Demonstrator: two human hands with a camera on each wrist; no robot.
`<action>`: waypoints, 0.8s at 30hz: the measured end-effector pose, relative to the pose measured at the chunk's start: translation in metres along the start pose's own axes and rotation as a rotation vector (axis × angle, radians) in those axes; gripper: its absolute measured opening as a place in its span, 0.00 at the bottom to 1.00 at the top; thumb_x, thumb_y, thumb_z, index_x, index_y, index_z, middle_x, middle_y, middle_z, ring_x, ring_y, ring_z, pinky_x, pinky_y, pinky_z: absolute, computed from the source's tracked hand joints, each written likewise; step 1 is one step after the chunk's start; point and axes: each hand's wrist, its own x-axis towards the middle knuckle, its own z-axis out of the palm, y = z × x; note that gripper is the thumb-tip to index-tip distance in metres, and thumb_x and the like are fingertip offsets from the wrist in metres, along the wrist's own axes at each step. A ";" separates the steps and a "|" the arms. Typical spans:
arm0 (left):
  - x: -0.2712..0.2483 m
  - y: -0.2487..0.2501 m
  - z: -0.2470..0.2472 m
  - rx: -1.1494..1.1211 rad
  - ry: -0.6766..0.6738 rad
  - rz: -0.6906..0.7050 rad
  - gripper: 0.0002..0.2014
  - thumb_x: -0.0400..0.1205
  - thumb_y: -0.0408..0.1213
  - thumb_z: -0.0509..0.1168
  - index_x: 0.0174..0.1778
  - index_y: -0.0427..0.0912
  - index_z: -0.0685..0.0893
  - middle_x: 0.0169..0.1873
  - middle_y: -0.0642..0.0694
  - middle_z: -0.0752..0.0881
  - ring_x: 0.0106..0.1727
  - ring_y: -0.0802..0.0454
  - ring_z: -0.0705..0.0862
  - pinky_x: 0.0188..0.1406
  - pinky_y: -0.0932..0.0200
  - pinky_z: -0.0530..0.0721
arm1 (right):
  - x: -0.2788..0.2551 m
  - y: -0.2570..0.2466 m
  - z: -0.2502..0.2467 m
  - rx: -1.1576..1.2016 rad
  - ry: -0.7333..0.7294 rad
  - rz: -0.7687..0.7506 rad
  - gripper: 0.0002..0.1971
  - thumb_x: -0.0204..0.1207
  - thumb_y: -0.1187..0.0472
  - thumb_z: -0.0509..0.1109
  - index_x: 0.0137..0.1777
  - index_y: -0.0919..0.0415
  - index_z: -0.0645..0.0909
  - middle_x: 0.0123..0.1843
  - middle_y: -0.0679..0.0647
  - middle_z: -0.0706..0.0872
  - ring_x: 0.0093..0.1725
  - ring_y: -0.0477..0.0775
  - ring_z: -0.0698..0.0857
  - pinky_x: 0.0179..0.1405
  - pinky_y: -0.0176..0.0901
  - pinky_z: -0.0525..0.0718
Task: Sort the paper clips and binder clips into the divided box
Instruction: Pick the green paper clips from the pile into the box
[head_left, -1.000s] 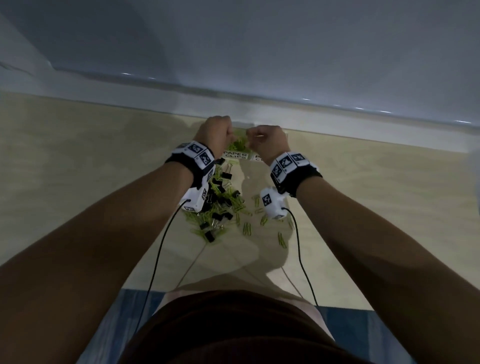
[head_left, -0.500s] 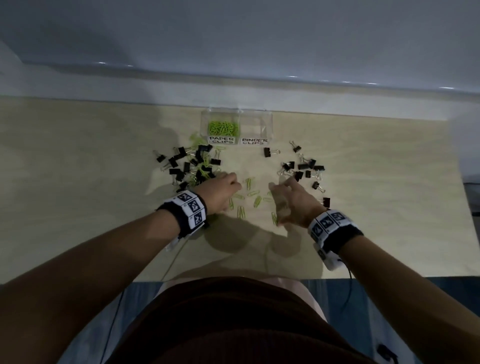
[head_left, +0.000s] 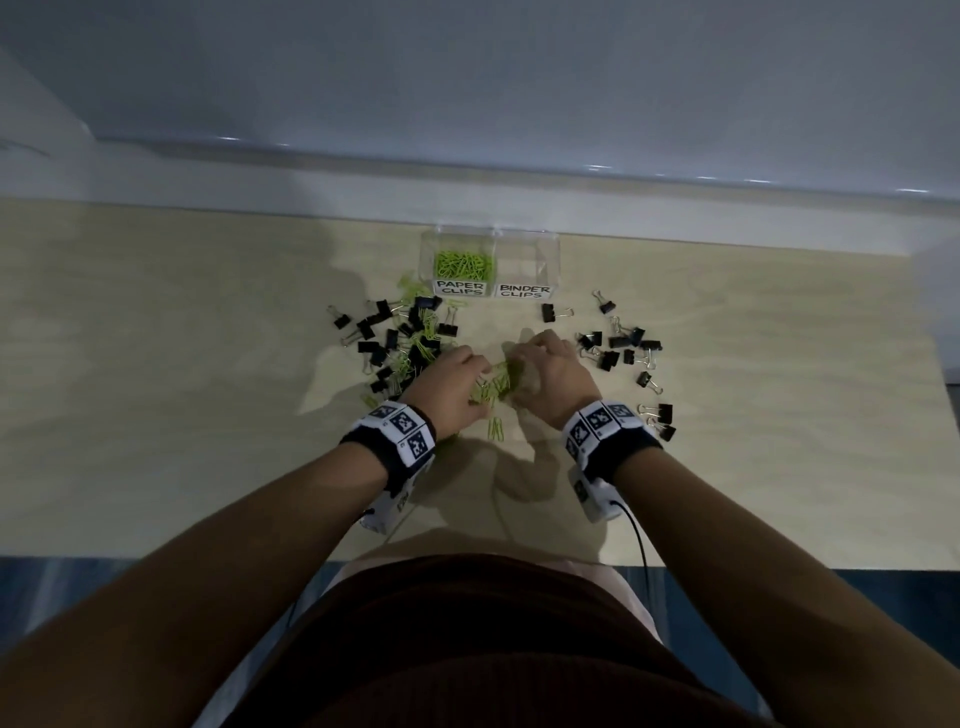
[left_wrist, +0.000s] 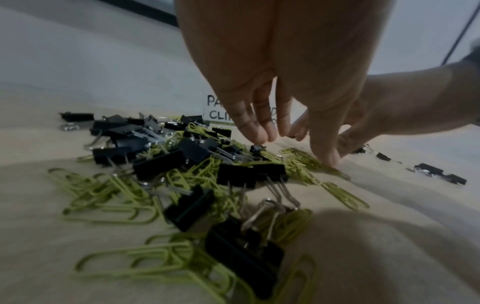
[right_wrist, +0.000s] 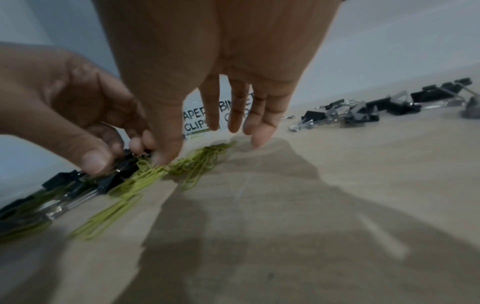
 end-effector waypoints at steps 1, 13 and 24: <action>-0.001 0.001 0.002 0.046 -0.012 -0.009 0.31 0.73 0.48 0.74 0.68 0.38 0.74 0.62 0.43 0.75 0.67 0.46 0.72 0.67 0.52 0.73 | -0.001 0.000 0.000 -0.025 -0.044 0.018 0.41 0.59 0.44 0.78 0.72 0.50 0.67 0.69 0.54 0.73 0.64 0.57 0.68 0.65 0.50 0.73; 0.008 0.017 0.003 0.220 -0.072 0.047 0.14 0.79 0.35 0.67 0.59 0.38 0.79 0.50 0.39 0.84 0.55 0.40 0.80 0.56 0.45 0.81 | -0.011 -0.012 0.000 0.029 -0.076 -0.106 0.13 0.72 0.67 0.67 0.56 0.65 0.80 0.57 0.61 0.80 0.54 0.65 0.81 0.49 0.48 0.77; 0.019 0.003 -0.024 0.015 -0.128 -0.003 0.05 0.78 0.34 0.66 0.44 0.36 0.85 0.40 0.41 0.88 0.40 0.46 0.84 0.37 0.59 0.79 | 0.000 0.017 -0.009 0.347 -0.037 0.125 0.05 0.68 0.70 0.73 0.40 0.61 0.87 0.39 0.54 0.89 0.38 0.48 0.83 0.36 0.28 0.78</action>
